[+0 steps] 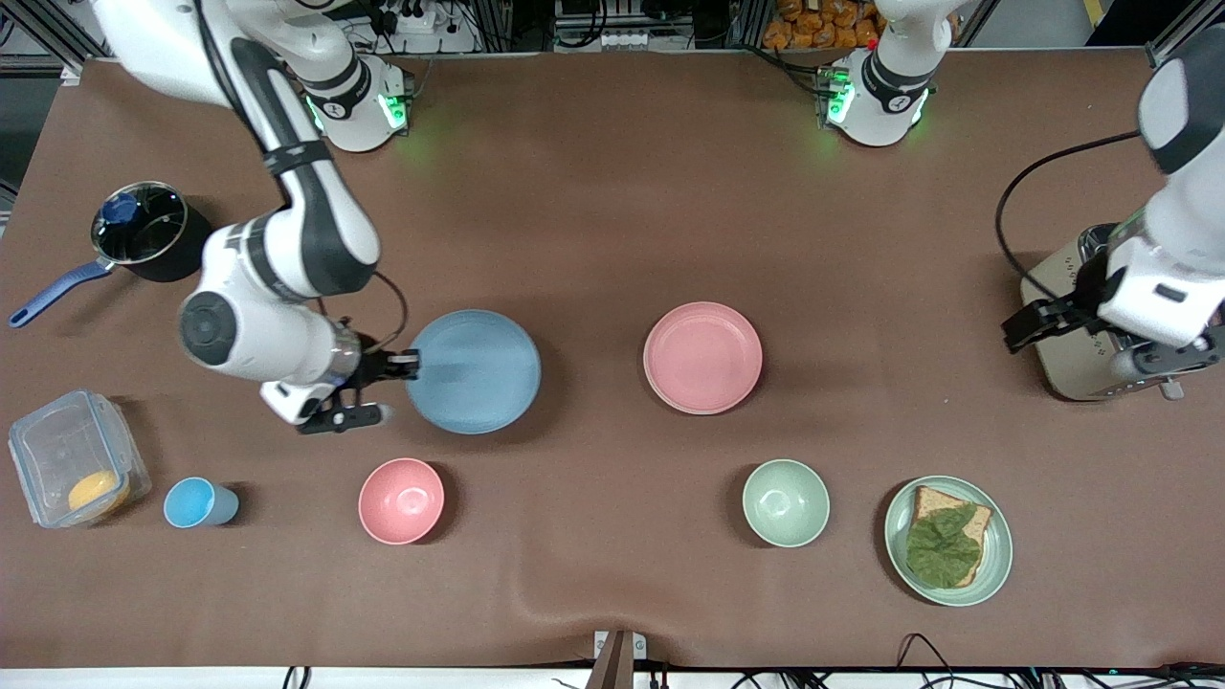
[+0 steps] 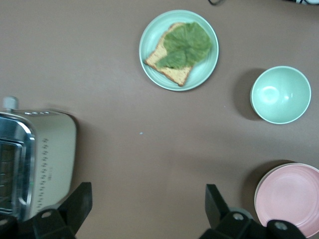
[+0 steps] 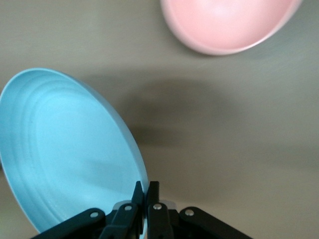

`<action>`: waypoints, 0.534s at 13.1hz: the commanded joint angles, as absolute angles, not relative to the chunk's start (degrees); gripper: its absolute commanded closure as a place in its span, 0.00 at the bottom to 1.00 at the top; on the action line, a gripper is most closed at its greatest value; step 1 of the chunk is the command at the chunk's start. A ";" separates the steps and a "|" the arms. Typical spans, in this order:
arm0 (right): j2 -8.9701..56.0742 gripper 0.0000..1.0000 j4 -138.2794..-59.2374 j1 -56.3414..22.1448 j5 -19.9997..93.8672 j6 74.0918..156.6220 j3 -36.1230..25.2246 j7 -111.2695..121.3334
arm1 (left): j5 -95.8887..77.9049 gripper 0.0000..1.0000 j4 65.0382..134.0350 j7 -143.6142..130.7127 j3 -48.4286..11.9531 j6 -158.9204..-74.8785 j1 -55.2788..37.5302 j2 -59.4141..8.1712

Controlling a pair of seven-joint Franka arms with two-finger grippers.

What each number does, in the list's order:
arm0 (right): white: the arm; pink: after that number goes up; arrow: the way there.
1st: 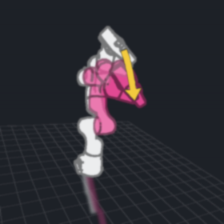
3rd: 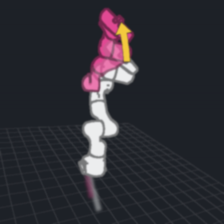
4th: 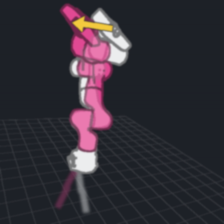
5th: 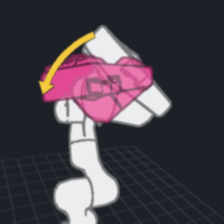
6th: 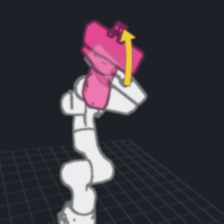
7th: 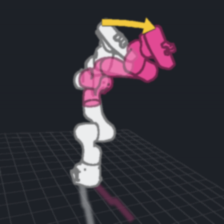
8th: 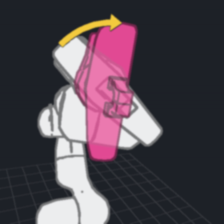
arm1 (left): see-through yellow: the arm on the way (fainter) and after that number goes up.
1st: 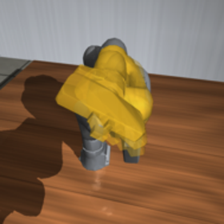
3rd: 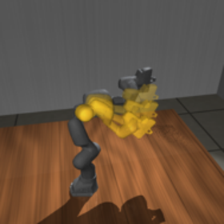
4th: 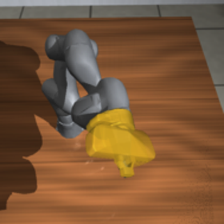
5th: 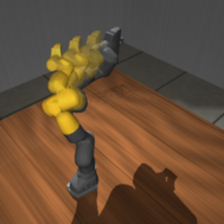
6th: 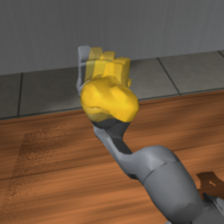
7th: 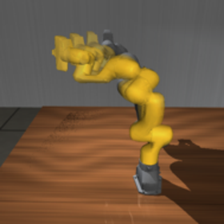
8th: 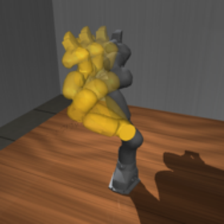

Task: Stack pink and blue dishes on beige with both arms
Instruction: 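Carry the blue plate onto the pink plate with the right gripper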

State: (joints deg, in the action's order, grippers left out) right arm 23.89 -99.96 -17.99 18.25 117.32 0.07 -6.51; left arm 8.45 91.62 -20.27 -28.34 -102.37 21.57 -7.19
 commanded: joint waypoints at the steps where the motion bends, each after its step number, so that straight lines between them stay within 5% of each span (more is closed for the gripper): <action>1: 23.20 1.00 -100.55 -23.45 21.35 117.77 -0.62 -17.62 | 8.71 0.00 90.27 -19.08 -29.00 -98.63 21.62 -5.63; 3: 25.21 1.00 -100.37 -28.19 25.55 121.88 -0.62 -25.89 | 3.80 0.00 88.69 -19.51 -26.65 -97.65 20.05 -3.35; 7: 30.31 1.00 -96.26 -36.02 30.06 128.75 -0.62 -38.81 | 2.81 0.00 88.68 -13.74 -8.92 -94.15 4.51 -1.23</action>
State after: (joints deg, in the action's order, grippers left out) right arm 27.51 -99.93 -33.05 28.21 127.25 0.11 -32.97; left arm 4.28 88.73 -18.01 -16.13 -97.30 10.17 -2.54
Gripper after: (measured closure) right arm 0.947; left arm 0.000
